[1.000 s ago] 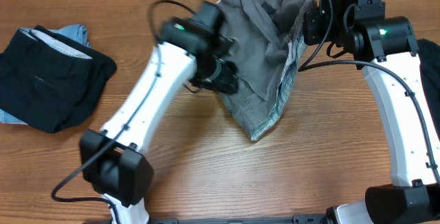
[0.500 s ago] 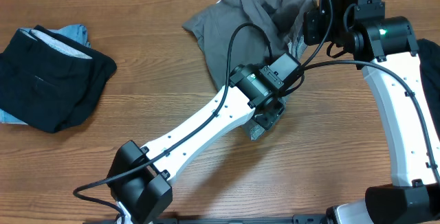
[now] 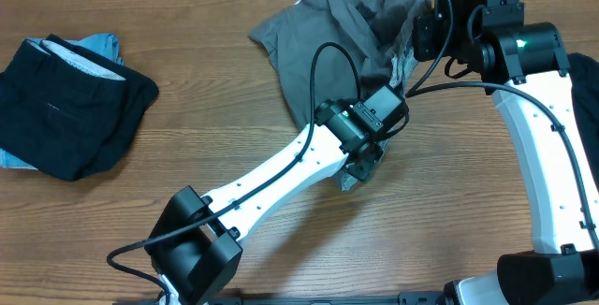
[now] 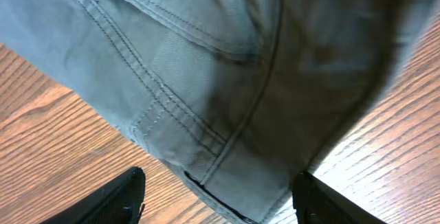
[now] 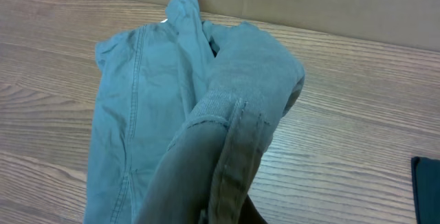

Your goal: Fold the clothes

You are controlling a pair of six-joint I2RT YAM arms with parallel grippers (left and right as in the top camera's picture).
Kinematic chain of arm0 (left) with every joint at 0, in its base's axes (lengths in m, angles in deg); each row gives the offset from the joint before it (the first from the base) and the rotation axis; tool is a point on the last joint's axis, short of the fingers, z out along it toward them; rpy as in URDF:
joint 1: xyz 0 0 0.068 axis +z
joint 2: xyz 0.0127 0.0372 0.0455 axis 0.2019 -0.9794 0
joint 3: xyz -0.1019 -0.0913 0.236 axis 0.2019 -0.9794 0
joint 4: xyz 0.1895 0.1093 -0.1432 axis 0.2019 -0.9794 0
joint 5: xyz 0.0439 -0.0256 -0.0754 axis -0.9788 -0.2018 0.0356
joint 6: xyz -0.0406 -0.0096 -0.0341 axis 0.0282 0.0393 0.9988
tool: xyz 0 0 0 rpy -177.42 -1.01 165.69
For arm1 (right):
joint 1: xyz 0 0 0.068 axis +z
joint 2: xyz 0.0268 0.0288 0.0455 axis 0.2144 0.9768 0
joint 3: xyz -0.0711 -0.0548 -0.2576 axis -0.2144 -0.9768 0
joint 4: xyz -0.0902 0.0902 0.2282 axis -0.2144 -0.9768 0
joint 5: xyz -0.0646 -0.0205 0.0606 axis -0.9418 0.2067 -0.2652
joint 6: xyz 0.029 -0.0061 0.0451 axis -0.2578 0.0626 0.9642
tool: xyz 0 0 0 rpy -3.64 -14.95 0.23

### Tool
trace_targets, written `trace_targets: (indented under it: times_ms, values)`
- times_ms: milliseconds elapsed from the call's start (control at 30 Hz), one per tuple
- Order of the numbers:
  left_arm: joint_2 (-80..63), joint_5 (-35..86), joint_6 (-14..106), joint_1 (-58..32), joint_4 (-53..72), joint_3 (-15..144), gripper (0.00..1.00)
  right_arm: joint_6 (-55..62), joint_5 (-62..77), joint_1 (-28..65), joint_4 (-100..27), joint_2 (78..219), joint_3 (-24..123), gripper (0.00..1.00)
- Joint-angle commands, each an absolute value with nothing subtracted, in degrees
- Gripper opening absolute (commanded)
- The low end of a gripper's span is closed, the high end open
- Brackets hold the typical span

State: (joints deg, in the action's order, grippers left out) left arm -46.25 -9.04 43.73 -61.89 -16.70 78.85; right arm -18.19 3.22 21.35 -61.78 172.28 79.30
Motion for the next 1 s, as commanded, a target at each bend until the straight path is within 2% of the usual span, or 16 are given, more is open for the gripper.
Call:
trace_targets:
  times_ms: [0,300,600,800,833,967]
  values:
    - [-45.62,-10.19,45.28,-65.12,-16.22,78.81,0.71,-18.43,2.71,20.96,-60.91,171.93,80.52,0.04]
    - [-45.62,-20.79,48.32,-68.88,-15.89,75.86,0.71,-18.43,2.74,20.96,-60.82,171.93,80.52,0.04]
    - [-45.62,-23.75,48.30,-68.53,-11.72,70.26,0.70,-18.43,2.74,20.96,-60.80,171.93,80.52,0.04]
    - [-45.62,-26.35,48.32,-66.39,-11.74,70.24,0.55,-18.43,2.71,20.96,-60.87,171.93,80.52,0.04]
    - [-45.62,-26.43,48.32,-65.41,-11.70,70.24,0.43,-18.43,2.71,20.96,-60.91,171.93,80.52,0.04]
    - [-45.62,-26.46,48.30,-61.36,-11.72,70.24,0.07,-18.45,2.71,20.96,-61.17,171.93,80.52,0.04]
